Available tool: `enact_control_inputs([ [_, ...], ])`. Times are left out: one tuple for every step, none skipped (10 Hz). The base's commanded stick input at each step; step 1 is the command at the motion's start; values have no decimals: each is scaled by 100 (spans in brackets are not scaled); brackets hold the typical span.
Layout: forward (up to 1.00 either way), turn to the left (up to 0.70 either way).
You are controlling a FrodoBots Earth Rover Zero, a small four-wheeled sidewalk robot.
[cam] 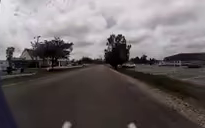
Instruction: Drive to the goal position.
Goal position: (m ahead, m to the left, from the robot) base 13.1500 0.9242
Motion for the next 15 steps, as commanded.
enact_control_inputs([
  [60,0],
  [60,0],
  [60,6],
  [60,15],
  [60,5],
  [60,0],
  [60,0],
  [60,0],
  [60,0],
  [60,0],
  [60,0],
  [60,0],
  [60,0],
  [60,0],
  [60,0],
])
